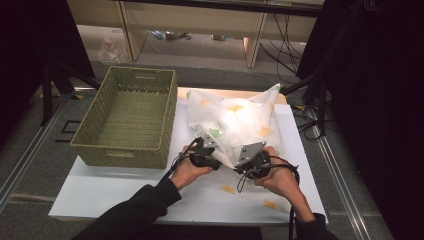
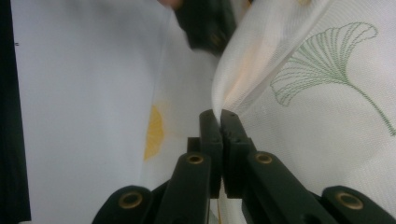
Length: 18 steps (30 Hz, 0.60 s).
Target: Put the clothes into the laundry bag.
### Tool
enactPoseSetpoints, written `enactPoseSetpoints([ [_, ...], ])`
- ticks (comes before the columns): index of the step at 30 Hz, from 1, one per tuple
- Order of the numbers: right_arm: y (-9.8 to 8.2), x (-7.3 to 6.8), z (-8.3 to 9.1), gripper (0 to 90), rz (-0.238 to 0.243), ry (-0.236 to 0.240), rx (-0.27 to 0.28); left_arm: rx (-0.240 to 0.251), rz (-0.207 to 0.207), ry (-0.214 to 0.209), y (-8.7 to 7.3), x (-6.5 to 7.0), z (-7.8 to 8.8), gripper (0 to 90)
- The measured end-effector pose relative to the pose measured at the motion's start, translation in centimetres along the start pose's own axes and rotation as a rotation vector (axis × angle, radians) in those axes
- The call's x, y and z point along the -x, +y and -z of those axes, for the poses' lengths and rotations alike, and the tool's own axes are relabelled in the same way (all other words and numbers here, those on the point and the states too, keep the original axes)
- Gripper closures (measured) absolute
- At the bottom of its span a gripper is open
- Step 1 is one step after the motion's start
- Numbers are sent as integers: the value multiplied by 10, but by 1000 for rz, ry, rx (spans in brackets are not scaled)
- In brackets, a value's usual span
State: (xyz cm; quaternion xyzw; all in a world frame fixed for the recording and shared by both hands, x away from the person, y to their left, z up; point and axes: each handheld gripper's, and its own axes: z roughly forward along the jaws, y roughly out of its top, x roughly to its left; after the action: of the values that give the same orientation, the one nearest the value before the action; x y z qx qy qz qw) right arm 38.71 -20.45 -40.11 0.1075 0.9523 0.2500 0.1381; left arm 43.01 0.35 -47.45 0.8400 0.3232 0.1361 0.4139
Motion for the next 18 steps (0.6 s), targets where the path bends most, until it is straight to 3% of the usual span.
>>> enactPoseSetpoints([
  [4, 0, 0, -2, 900, -5, -2, -6, 10, -23, 34, -8, -5, 27, 376],
  [8, -3, 2, -2, 900, -9, 4, -6, 13, -12, 94, -16, -13, 51, 351],
  [9, -5, 2, -2, 900, -16, 2, -7, 2, -32, 115, -18, -14, 55, 345],
  [12, -7, 4, -2, 900, -18, 1, -11, -33, -82, 165, -25, -16, 60, 321],
  [16, -9, 6, 0, 900, -23, -6, -13, -52, -47, 177, -32, -19, 62, 309],
  [18, -9, 6, 4, 900, -15, -7, -4, -71, -51, 171, -33, -20, 59, 304],
])
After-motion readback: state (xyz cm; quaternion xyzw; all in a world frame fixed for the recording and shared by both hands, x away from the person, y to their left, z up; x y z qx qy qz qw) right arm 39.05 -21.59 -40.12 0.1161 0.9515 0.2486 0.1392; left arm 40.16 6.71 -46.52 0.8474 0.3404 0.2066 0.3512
